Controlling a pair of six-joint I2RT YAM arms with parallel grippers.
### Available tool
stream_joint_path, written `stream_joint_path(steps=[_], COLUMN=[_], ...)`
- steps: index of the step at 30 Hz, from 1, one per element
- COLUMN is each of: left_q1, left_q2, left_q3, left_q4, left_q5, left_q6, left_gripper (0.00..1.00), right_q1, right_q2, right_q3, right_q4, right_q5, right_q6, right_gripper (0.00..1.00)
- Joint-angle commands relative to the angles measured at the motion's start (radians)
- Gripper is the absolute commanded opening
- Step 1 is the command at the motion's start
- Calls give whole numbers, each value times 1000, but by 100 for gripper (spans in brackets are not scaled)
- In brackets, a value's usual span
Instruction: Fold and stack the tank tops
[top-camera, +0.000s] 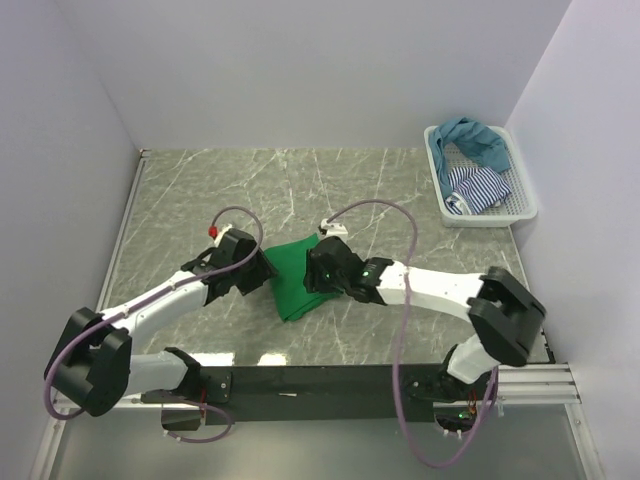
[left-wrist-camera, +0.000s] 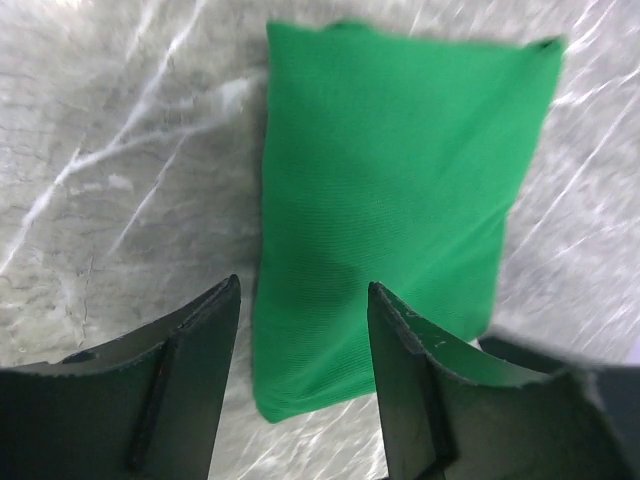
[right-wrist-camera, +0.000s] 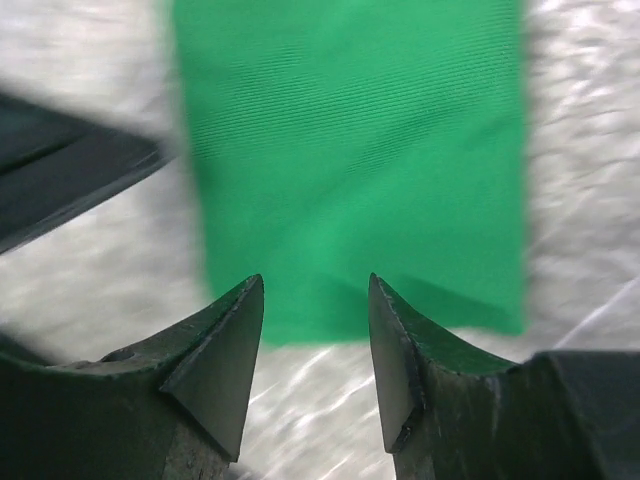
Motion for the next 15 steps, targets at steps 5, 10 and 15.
stream_joint_path(steps=[5, 10, 15], left_q1=[24, 32, 33], left_q2=[66, 133, 208], left_q3=[-17, -39, -3], left_q4=[52, 104, 99], left_q5=[106, 146, 137], left_q6=[79, 82, 111], left_gripper=[60, 57, 52], right_q1=[-25, -22, -11], right_q2=[194, 189, 165], right_q3=[-10, -57, -71], right_q4=[-28, 4, 20], right_q5=[45, 11, -18], right_q6=[-99, -66, -52], right_gripper=[50, 47, 47])
